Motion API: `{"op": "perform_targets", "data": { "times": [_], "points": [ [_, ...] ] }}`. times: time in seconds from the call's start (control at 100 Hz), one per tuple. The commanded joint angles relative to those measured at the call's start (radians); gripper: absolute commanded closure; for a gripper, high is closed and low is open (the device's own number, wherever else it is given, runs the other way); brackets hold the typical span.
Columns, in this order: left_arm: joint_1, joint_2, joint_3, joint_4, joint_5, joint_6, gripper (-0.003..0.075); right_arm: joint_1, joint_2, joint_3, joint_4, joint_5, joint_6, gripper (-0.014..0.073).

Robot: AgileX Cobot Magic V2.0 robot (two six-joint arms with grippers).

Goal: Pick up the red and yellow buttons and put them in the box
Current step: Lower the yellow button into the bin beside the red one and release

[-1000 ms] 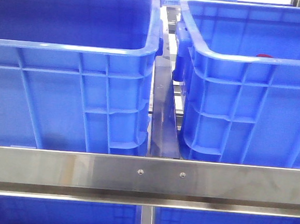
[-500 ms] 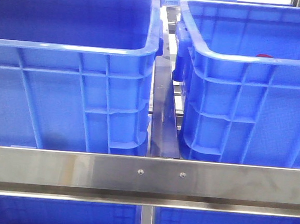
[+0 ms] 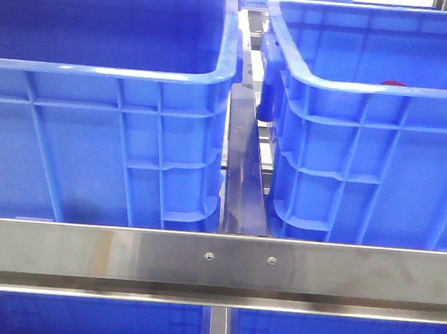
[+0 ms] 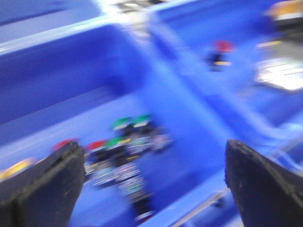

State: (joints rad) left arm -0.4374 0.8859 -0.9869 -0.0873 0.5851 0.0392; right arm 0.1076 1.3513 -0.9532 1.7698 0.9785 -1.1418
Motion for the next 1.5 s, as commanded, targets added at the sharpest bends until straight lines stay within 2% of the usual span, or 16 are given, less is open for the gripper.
{"op": "perform_targets", "data": {
  "times": [0.0,0.21,0.41,0.55,0.78,1.03,1.13,1.21,1.3,1.49],
  "points": [
    [0.096,-0.069,0.013,-0.006,-0.063,-0.010,0.0152,-0.018,-0.028,-0.037,0.101,0.054,-0.017,0.0510],
    [0.296,-0.245,0.127,-0.006,-0.058,-0.010,0.0153,-0.044,-0.028,-0.037,0.053,0.046,-0.025,0.0510],
    [0.392,-0.396,0.202,-0.009,-0.005,-0.029,0.0177,-0.117,-0.033,-0.037,0.042,0.033,-0.061,0.0510],
    [0.397,-0.460,0.229,-0.010,0.011,-0.029,0.0348,-0.189,-0.038,-0.037,0.041,-0.007,-0.125,0.0510],
    [0.397,-0.481,0.231,-0.011,0.011,-0.029,0.0740,-0.279,-0.038,-0.037,0.036,-0.182,-0.260,0.0510],
    [0.397,-0.481,0.231,-0.011,0.011,-0.029,0.0739,-0.293,-0.031,-0.037,0.039,-0.590,-0.485,0.0510],
    [0.397,-0.481,0.231,-0.011,0.011,-0.029,0.0739,-0.293,-0.005,-0.037,0.086,-0.723,-0.578,0.0510],
    [0.397,-0.481,0.231,-0.011,0.011,-0.029,0.0739,-0.293,0.035,-0.047,0.149,-0.770,-0.655,0.0510],
    [0.397,-0.481,0.231,-0.011,0.011,-0.029,0.0739,-0.293,0.102,-0.072,0.149,-0.768,-0.702,0.0511],
    [0.397,-0.481,0.231,-0.011,0.011,-0.029,0.0739,-0.293,0.248,-0.157,0.149,-0.770,-0.727,0.0528]
  ]
}}
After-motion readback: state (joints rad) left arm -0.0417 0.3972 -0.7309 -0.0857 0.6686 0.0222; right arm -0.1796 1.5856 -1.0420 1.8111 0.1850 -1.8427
